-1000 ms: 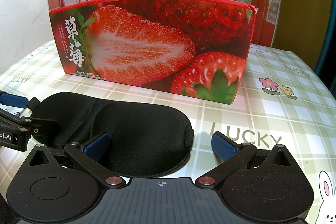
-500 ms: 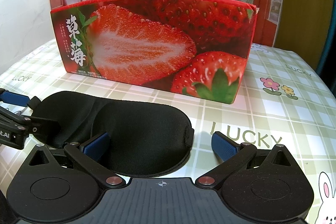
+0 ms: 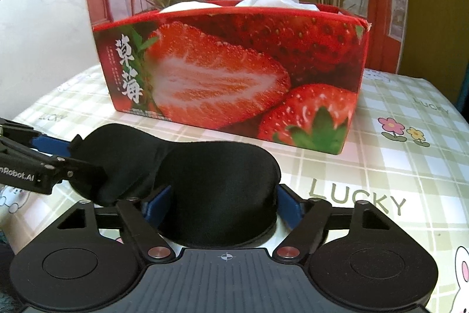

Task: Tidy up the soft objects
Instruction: 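Close both tools on the black eye mask and lift it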

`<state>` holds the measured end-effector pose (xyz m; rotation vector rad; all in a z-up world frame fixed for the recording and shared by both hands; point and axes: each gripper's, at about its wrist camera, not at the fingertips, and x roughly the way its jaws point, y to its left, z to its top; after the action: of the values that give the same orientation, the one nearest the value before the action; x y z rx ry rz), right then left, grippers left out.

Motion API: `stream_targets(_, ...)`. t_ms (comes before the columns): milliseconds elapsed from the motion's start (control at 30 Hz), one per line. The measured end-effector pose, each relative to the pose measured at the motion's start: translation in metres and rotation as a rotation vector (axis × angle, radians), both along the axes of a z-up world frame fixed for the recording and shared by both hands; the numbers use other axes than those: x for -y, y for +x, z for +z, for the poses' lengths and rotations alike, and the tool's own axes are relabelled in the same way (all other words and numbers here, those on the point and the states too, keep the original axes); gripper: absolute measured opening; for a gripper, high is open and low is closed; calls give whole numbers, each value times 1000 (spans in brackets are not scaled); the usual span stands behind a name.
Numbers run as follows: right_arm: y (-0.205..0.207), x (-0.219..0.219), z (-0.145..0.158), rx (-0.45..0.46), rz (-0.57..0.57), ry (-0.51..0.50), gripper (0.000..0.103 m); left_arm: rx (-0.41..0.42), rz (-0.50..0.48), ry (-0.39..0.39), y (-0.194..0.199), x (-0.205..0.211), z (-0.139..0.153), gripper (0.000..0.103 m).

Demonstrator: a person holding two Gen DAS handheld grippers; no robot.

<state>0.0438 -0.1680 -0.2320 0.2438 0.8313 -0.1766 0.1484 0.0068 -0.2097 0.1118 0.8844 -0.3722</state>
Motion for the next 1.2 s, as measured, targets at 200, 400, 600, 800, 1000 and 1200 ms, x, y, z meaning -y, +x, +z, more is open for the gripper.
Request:
stream_targets(200,-8,7,15,72,-46,15,49,30,28,-23,0,-5,7,40)
stream_targets(400,-18,17,30,160,-83,99,35,55,35,-71,0,-9,16,34)
stream_targets(600,-21,17,39,207,-60,129,24,102,16,-115,-8,-7,28,33)
stream_targets(800,-21,12,44,227,-42,151,19,103,0,-113,-9,-4,26,28)
stream_targets(1000,-22,11,48,242,-33,139,10,146,-9,-117,-14,-8,31,14)
stream_targets(1200,-26,12,63,288,-28,112,9,191,-8,-141,-18,-10,46,13)
